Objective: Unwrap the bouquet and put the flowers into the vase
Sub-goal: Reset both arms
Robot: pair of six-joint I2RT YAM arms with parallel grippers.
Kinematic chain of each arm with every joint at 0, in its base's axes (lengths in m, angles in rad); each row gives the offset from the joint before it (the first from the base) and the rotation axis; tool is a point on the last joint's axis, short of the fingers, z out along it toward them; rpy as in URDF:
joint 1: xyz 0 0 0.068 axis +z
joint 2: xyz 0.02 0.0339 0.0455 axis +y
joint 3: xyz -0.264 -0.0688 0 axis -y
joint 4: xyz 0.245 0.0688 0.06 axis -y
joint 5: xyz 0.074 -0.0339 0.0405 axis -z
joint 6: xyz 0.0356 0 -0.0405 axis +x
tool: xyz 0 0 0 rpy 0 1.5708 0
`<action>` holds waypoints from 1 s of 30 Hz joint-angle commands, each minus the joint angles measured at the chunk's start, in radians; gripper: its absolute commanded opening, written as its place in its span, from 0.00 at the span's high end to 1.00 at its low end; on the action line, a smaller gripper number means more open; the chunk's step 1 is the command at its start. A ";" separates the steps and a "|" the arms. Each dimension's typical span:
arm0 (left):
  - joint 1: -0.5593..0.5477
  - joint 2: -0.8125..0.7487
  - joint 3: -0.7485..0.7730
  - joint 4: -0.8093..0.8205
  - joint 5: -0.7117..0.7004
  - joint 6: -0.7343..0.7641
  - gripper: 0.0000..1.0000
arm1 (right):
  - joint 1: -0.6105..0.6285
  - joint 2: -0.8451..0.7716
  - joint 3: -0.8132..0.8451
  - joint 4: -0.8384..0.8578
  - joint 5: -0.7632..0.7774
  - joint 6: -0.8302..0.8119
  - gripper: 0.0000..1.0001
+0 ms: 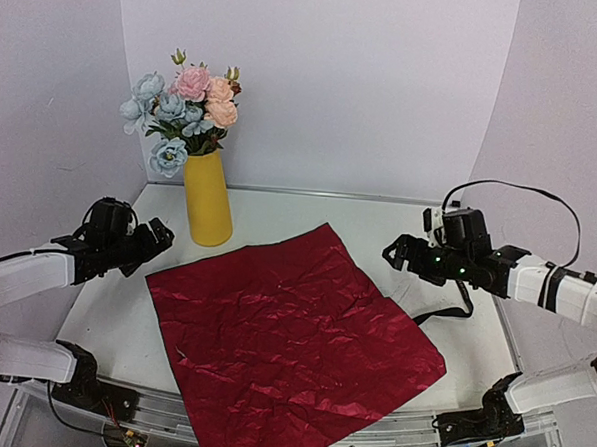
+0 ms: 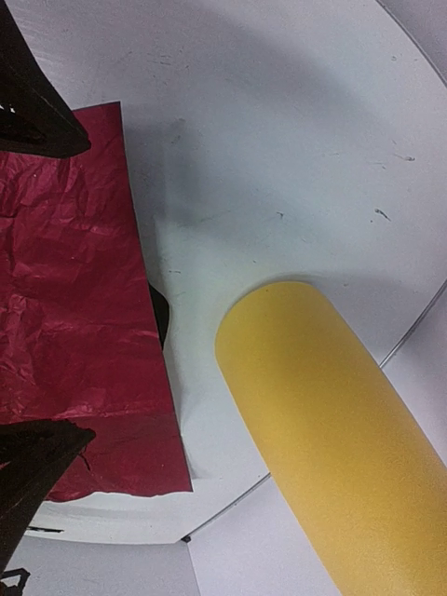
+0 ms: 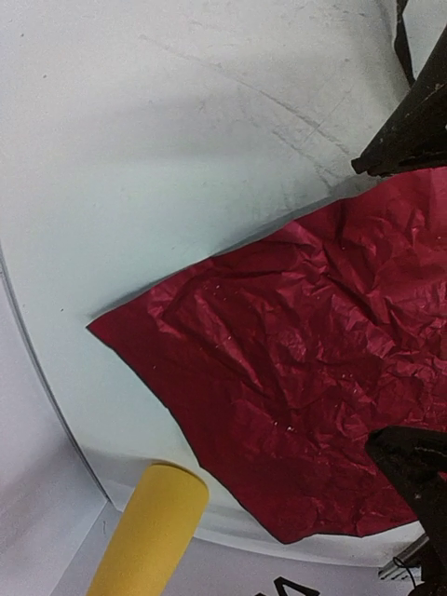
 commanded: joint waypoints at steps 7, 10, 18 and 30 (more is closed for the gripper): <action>-0.001 -0.106 -0.004 0.080 0.003 0.317 0.00 | -0.001 -0.267 -0.185 0.136 0.498 -0.093 0.02; -0.001 -0.111 0.014 0.124 -0.066 0.394 0.00 | -0.001 -0.302 -0.205 0.220 0.516 -0.260 0.02; 0.039 0.008 0.036 0.301 -0.199 0.497 0.00 | -0.116 -0.324 -0.244 0.419 0.518 -0.552 0.04; 0.179 0.286 0.023 0.640 -0.209 0.552 0.00 | -0.415 -0.082 -0.480 0.934 0.298 -0.566 0.02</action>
